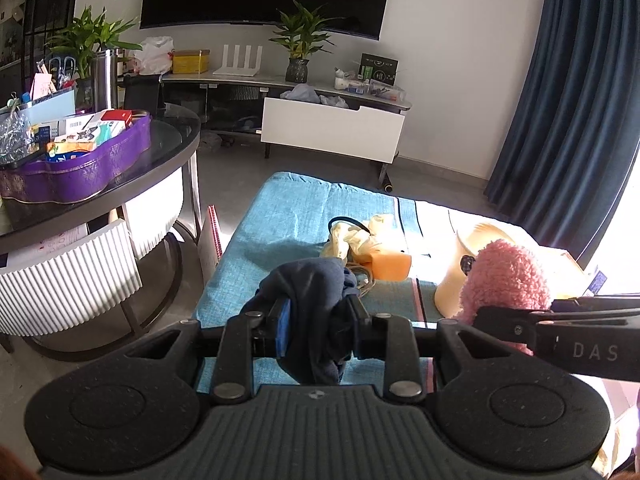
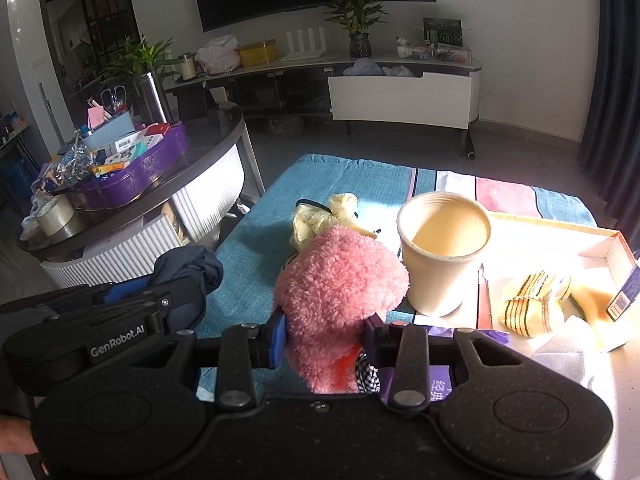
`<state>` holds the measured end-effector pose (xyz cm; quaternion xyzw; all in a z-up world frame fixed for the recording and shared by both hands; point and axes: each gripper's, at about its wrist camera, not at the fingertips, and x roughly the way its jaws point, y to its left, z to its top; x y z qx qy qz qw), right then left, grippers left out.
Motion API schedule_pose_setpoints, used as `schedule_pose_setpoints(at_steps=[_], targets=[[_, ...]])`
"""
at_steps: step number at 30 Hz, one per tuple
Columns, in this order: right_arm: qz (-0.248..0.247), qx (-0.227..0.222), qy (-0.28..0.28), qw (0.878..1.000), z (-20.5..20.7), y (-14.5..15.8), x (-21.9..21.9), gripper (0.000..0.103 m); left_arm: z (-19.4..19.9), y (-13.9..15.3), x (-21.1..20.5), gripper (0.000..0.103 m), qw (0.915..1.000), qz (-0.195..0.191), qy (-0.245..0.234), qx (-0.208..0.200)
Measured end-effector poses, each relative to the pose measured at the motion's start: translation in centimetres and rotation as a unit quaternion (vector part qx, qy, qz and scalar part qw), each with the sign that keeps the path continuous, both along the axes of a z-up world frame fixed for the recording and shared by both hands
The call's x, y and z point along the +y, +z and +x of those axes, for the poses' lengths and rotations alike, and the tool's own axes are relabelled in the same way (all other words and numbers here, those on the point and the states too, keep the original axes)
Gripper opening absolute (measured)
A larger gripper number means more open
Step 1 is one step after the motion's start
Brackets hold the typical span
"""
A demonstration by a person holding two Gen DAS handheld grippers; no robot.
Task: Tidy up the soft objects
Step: 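Carry the navy cloth and pink toy over the white box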
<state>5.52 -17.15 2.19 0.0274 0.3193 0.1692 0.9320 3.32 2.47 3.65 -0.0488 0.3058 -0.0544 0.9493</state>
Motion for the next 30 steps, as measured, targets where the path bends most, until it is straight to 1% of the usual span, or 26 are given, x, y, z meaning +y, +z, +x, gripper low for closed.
schedule_pose_setpoints(at_steps=[4,12,19,30], targets=[[0.01,-0.009,-0.004,1.0,-1.6,0.6,-1.3,0.046,-0.6,0.6,-0.6,0.03,1.0,0.007,0.0,-0.003],[0.021,-0.015,-0.016,1.0,-3.7,0.4,-3.4,0.046,-1.6,1.1,-1.8,0.03,0.9999,0.015,-0.001,0.003],[0.029,-0.022,-0.022,0.999,-4.6,0.7,-4.9,0.046,-1.9,1.3,-2.8,0.03,0.9996,0.025,-0.008,0.003],[0.032,-0.029,-0.044,0.998,-5.4,0.8,-7.2,0.046,-2.1,1.1,-4.7,0.03,0.9991,0.031,-0.029,0.009]])
